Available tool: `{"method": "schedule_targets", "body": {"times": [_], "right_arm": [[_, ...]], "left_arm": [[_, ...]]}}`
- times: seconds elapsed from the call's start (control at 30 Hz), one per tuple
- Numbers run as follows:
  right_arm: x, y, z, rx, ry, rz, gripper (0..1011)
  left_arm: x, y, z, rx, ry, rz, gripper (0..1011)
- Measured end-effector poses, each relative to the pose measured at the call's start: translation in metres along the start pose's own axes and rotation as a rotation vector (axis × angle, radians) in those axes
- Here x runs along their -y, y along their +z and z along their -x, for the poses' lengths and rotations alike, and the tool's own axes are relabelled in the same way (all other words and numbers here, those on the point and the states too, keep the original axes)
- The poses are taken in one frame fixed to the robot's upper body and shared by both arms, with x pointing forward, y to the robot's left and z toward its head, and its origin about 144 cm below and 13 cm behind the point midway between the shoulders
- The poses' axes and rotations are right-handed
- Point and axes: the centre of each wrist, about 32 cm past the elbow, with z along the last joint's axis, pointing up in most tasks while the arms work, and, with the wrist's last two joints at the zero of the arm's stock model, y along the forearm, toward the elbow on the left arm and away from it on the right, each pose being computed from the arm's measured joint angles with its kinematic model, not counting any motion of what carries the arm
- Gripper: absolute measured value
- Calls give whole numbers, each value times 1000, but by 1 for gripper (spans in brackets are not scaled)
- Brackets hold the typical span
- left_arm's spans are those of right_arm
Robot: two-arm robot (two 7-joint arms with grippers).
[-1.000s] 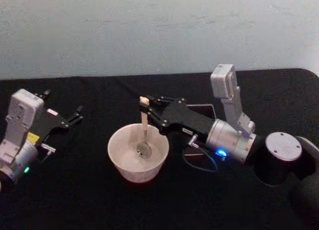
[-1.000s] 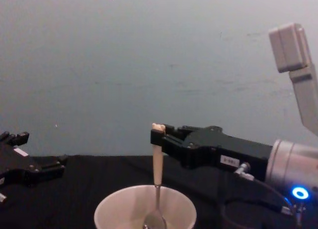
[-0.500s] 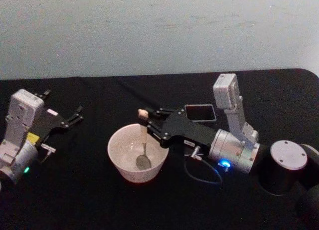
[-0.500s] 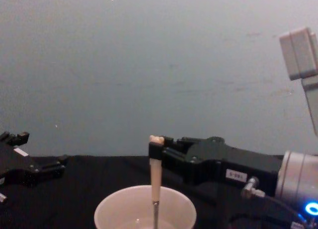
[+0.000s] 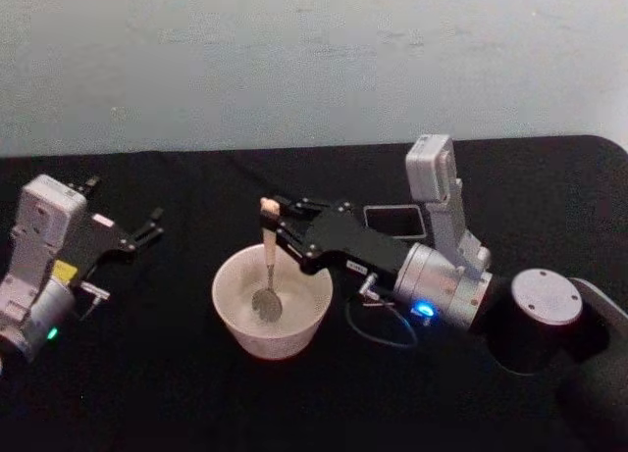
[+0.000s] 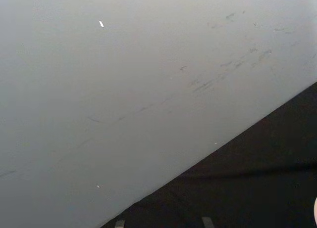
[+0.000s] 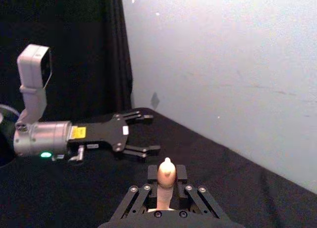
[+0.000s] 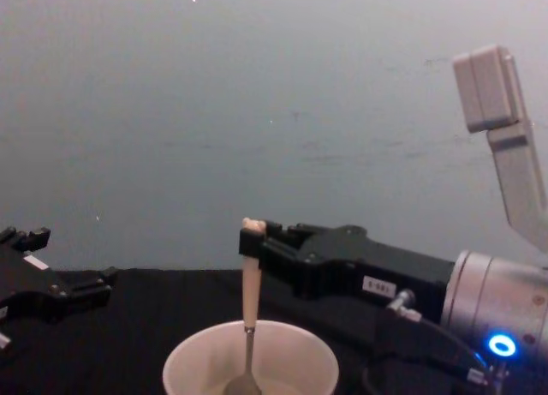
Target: Pick up the stirring spoon with one hand, stir inside the cup, then place it back in its original position.
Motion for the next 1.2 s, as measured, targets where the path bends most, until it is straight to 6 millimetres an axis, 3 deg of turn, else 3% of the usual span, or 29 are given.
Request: {"method": "schedule_targets", "body": {"times": [0.47,1.2], "right_arm": [[9,7,-3,-21,-43,-43,214],[36,41,0,-8,-115,-160,214]], "left_arm": [[0,0,0,0,0,0,1001],[0,0,0,0,0,0,1001]]}}
